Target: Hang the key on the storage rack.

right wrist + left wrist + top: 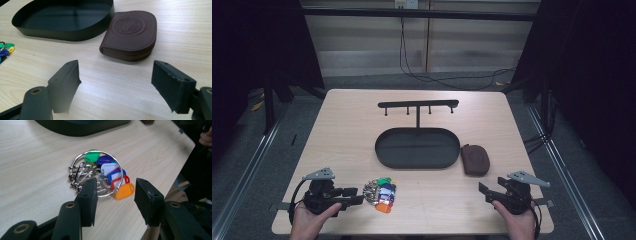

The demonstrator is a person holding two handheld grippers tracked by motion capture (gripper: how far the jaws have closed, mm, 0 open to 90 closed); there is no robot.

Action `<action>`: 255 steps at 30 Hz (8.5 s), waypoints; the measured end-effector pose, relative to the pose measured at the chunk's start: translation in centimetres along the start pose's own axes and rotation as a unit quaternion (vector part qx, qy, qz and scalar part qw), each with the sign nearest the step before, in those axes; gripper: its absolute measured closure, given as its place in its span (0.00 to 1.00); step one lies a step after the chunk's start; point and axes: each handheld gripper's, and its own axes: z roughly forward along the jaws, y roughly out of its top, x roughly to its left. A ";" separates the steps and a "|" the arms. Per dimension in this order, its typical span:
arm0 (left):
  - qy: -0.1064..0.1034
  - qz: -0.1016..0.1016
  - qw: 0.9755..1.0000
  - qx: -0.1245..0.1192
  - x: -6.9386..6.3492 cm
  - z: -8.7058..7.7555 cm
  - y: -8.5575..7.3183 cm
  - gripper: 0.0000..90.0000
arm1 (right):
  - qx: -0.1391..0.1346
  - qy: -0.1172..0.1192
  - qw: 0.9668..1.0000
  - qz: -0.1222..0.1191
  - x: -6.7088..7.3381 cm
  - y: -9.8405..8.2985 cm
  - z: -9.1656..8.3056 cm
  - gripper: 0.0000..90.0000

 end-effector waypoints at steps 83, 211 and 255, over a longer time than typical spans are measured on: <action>0.044 0.113 0.935 0.335 -4.6 11.9 7.3 0.92 | 0.018 0.000 1.000 -0.004 0.3 0.0 0.6 0.25; 0.110 0.105 0.942 0.301 -5.2 -1.8 23.7 0.98 | 0.020 -0.002 1.000 -0.002 0.1 0.1 0.8 0.16; 0.147 0.052 0.937 0.312 -0.5 3.2 30.2 0.98 | 0.030 0.004 1.000 -0.010 0.2 -0.1 0.9 0.16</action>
